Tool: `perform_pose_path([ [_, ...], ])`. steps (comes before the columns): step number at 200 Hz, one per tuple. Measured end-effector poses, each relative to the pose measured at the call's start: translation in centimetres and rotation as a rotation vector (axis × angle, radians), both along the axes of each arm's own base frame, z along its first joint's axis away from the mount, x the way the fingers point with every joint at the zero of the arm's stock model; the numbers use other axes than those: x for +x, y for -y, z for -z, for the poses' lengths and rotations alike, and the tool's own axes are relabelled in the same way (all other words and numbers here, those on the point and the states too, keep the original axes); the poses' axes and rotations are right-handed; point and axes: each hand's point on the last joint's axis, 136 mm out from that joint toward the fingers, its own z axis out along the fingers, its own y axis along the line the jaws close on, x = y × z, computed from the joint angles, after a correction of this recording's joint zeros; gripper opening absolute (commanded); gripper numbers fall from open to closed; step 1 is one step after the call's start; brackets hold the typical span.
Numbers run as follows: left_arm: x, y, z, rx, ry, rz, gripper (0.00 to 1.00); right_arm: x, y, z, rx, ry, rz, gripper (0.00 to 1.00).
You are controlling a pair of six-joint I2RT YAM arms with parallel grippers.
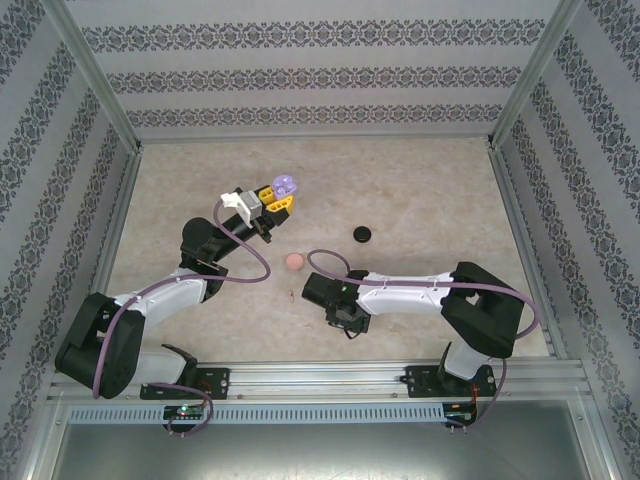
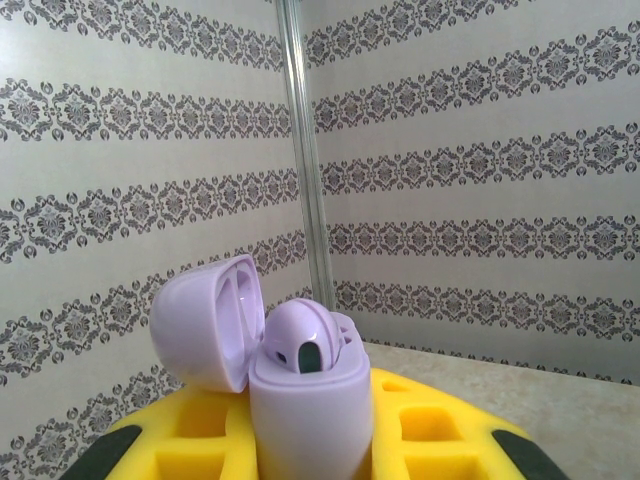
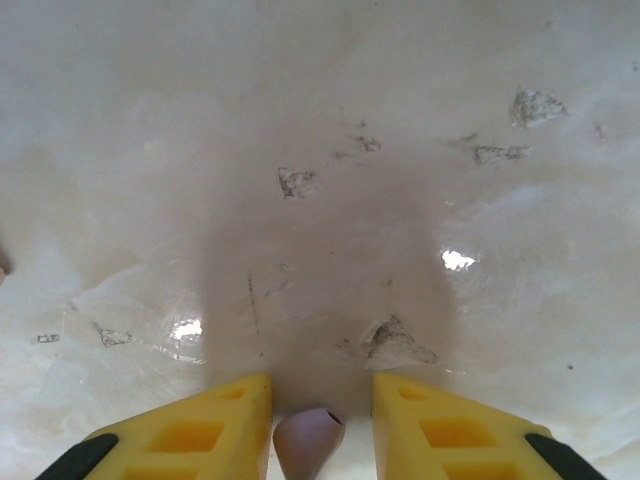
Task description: Insert the wireless bluetooth earbuds into the charging case
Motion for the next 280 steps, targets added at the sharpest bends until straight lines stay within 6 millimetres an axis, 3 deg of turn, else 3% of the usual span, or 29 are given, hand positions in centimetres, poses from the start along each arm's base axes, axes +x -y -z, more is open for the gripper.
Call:
perform_pose_path([
  [175,0.18,0.07,0.27,-0.001,-0.006,0.001,0.00,-0.08,-0.35,0.03,-0.009,0.004,-0.013,0.27],
  [280,0.41,0.17,0.70,-0.008,-0.032,0.007,0.00,-0.04,-0.42,-0.15,-0.008,0.005,-0.021,0.19],
])
